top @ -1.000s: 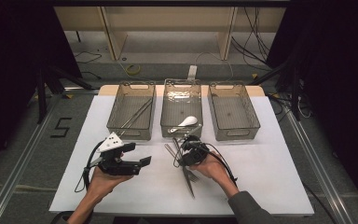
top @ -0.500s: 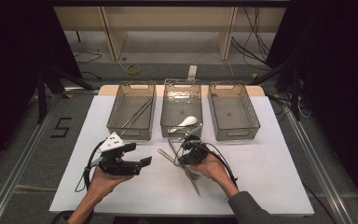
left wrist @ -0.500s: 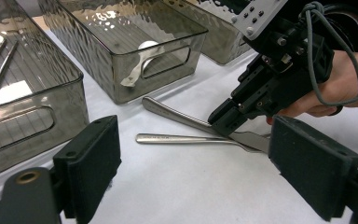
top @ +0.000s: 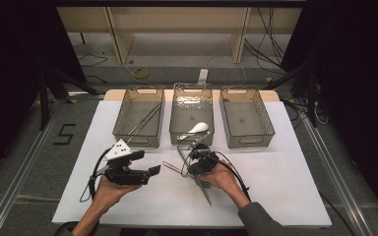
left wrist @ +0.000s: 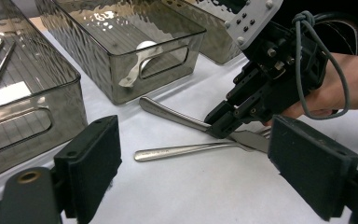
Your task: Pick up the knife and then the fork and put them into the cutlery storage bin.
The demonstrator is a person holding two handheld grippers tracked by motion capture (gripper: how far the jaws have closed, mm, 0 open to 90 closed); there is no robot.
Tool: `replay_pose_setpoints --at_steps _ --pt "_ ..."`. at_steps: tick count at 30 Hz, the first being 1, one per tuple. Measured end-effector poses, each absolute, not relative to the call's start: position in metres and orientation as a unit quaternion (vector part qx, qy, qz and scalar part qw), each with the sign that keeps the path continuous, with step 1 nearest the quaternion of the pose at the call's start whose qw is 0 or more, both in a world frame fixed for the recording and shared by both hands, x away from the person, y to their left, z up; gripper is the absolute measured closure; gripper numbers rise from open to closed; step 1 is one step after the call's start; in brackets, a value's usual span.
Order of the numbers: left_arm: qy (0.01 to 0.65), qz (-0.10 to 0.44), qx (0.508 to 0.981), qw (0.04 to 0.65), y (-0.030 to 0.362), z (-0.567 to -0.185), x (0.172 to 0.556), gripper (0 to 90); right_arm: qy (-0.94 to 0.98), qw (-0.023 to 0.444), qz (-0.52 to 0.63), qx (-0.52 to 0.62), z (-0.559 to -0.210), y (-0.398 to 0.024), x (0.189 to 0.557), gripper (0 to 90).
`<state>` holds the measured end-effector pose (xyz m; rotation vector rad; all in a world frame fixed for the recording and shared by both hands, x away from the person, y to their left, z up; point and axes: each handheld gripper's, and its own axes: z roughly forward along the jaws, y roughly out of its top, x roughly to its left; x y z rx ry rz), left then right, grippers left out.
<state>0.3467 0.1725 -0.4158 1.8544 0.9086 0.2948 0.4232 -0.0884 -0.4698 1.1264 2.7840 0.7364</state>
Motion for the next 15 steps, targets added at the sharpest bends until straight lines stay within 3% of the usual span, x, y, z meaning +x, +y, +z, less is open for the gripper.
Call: replay_pose_setpoints --at_steps 15 --pt "0.374 0.120 0.768 0.506 0.1721 -0.4152 0.3472 17.0 0.901 0.023 0.241 0.361 -0.4689 -0.0915 0.4247 83.3"
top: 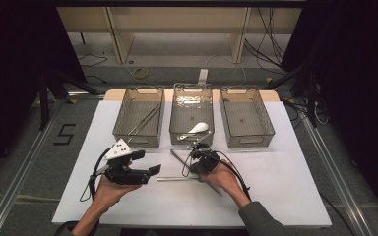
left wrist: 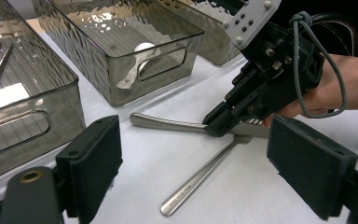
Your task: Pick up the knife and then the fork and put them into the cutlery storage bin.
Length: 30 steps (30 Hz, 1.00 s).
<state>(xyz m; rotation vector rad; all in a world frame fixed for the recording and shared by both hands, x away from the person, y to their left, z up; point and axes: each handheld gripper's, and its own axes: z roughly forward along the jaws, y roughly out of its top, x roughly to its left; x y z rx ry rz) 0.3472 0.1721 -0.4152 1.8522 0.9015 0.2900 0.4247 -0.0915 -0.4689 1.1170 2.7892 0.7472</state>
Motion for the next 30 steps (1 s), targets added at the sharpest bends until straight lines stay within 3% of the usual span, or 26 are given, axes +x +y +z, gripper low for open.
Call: replay_pose_setpoints --at_steps 30 --pt "0.375 0.118 0.768 0.506 0.173 -0.415 0.348 19.1 0.885 0.029 0.294 0.360 -0.442 -0.127 0.425 83.5"
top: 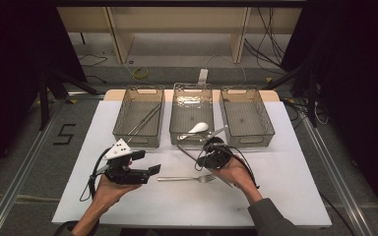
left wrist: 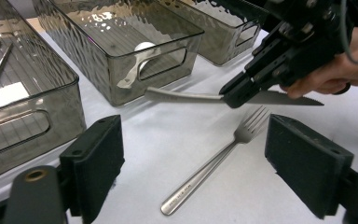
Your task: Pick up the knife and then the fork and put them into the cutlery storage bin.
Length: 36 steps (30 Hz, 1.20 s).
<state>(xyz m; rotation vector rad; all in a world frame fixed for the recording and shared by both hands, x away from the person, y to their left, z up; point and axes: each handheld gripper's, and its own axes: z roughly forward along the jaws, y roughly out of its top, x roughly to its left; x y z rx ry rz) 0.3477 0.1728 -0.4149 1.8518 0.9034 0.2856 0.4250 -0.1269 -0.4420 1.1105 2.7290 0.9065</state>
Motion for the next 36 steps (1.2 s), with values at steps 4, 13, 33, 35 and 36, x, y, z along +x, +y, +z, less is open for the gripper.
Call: replay_pose_setpoints --at_steps 4,13,33,35,36 --pt "0.375 0.118 0.767 0.507 0.173 -0.415 0.348 19.2 0.881 0.036 0.306 0.358 -0.430 -0.139 0.424 83.5" --pt "0.372 0.121 0.766 0.510 0.172 -0.416 0.348 16.4 0.859 0.074 0.338 0.378 -0.398 -0.166 0.426 83.4" --pt "0.360 0.128 0.760 0.525 0.171 -0.414 0.347 15.4 0.813 0.144 0.330 0.458 -0.366 -0.219 0.494 83.3" --pt "0.360 0.128 0.759 0.527 0.171 -0.414 0.347 15.4 0.810 0.145 0.329 0.463 -0.365 -0.221 0.499 83.3" --pt "0.360 0.128 0.759 0.528 0.171 -0.414 0.347 15.4 0.808 0.147 0.326 0.467 -0.364 -0.222 0.503 83.3"
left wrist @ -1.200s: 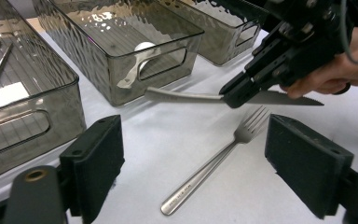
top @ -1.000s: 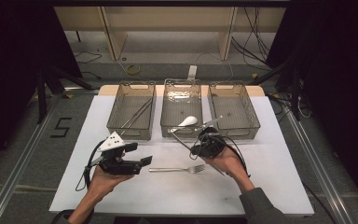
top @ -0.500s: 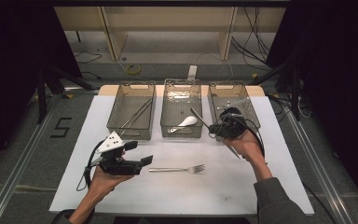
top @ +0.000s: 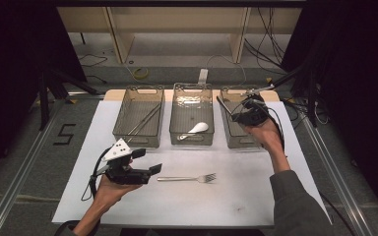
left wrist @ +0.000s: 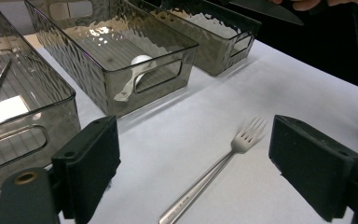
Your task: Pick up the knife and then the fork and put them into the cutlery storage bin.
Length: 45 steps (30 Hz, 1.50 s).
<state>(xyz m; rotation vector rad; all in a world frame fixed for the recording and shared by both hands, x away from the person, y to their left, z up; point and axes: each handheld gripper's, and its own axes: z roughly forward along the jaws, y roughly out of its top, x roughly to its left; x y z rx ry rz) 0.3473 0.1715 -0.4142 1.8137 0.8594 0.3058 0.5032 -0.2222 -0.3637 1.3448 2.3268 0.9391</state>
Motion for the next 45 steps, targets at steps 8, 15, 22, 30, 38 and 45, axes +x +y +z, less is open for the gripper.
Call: replay_pose_setpoints --at_steps 8,15,22,30,38,45 --pt "0.359 0.127 0.759 0.528 0.171 -0.414 0.347 15.5 0.793 0.153 0.318 0.496 -0.362 -0.229 0.530 83.3" --pt "0.359 0.126 0.759 0.528 0.171 -0.414 0.347 15.5 0.783 0.157 0.309 0.516 -0.366 -0.231 0.547 83.3" --pt "0.358 0.125 0.760 0.528 0.171 -0.414 0.347 15.5 0.769 0.156 0.300 0.542 -0.373 -0.235 0.562 83.2" --pt "0.357 0.124 0.762 0.526 0.170 -0.414 0.347 15.5 0.755 0.153 0.294 0.566 -0.382 -0.241 0.571 83.1" --pt "0.355 0.123 0.763 0.526 0.169 -0.414 0.346 15.5 0.728 0.152 0.337 0.577 -0.381 -0.242 0.575 72.4" --pt "0.356 0.124 0.764 0.524 0.169 -0.414 0.346 15.5 0.738 0.141 0.347 0.561 -0.371 -0.241 0.568 60.3"
